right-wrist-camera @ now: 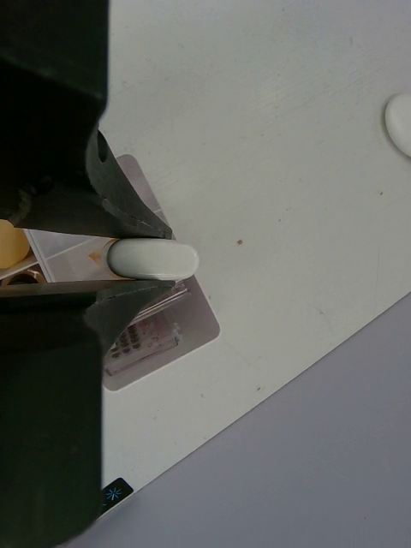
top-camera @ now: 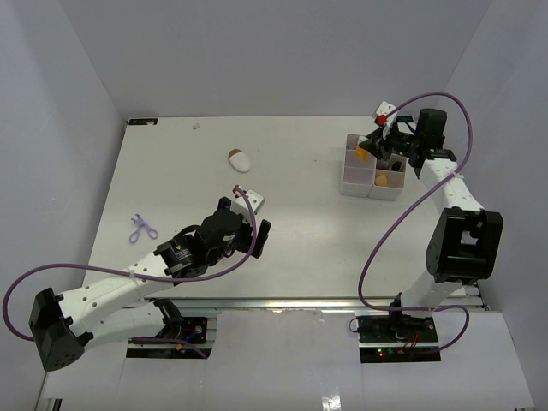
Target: Organize the makeup
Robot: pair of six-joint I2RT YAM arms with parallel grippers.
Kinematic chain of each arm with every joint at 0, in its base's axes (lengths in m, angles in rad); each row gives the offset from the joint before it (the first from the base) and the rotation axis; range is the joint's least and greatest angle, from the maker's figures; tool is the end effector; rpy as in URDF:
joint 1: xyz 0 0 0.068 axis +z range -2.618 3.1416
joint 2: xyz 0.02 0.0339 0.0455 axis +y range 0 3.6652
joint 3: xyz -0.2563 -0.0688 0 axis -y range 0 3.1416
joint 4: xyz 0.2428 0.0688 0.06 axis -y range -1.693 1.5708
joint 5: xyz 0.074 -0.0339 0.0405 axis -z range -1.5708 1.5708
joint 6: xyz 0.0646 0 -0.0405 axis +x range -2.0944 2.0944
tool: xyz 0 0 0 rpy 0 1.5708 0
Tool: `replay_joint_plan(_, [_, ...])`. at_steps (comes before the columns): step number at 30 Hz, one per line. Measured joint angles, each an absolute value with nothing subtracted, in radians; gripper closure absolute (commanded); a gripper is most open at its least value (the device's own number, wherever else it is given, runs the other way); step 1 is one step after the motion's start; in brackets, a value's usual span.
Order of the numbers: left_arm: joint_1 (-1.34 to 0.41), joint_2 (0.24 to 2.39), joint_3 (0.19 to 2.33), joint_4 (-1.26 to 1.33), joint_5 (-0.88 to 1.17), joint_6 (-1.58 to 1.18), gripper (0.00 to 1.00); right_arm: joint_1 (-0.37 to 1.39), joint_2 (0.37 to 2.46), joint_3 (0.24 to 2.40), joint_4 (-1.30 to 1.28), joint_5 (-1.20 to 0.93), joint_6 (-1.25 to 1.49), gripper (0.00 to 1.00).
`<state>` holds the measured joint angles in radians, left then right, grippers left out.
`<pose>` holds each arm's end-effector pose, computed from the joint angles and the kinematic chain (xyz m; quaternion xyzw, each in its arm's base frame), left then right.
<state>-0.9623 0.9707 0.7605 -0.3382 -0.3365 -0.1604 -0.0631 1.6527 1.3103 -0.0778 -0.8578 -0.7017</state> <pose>0.1549 -0.1851 0.2627 0.2602 0.8236 -0.1331 0.4860 0.3983 0.0238 0.2965 -0.4544 0.6534 0.1391 0.5893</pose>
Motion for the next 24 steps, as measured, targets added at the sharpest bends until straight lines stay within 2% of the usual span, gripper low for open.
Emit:
replay_joint_plan(8, [-0.962,0.970,0.760,-0.338,-0.345,-0.158,0.02,-0.063,1.713,1.337,-0.080,-0.814,-0.738,0.84])
replay_joint_plan(19, [-0.958,0.971,0.758,-0.337,-0.349,-0.157,0.02,-0.063,1.731,1.338,-0.097,-0.764,-0.767,0.51])
replay_joint_plan(24, [-0.956,0.971,0.754,-0.336,-0.349,-0.158,0.02,-0.063,1.730,1.336,-0.097,-0.753,-0.749,0.46])
